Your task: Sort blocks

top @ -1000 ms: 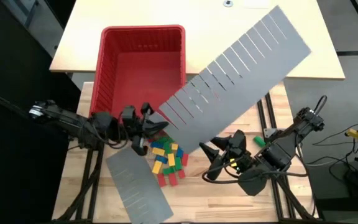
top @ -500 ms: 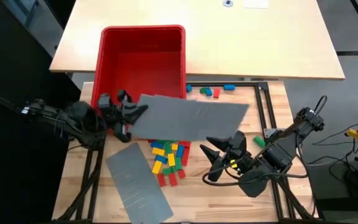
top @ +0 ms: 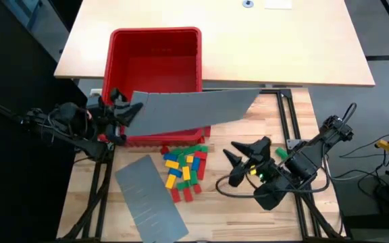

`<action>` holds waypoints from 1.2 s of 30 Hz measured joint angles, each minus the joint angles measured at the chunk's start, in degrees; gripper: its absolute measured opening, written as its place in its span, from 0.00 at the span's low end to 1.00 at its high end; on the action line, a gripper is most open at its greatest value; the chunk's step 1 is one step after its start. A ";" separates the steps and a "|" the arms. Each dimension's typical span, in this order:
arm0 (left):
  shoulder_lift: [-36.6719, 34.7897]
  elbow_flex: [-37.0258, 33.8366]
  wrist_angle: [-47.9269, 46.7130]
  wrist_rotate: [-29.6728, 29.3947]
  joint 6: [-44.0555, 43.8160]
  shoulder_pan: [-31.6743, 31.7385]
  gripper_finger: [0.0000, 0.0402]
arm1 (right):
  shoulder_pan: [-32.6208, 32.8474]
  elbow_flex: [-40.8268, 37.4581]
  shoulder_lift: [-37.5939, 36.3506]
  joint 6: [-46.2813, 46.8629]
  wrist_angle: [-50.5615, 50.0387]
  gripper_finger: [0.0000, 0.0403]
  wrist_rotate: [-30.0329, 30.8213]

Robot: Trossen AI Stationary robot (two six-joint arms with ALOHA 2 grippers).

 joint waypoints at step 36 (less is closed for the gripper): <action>-14.09 0.89 -10.50 -8.47 8.64 -0.07 0.00 | -39.53 -0.02 -9.81 -39.82 7.06 0.43 -25.01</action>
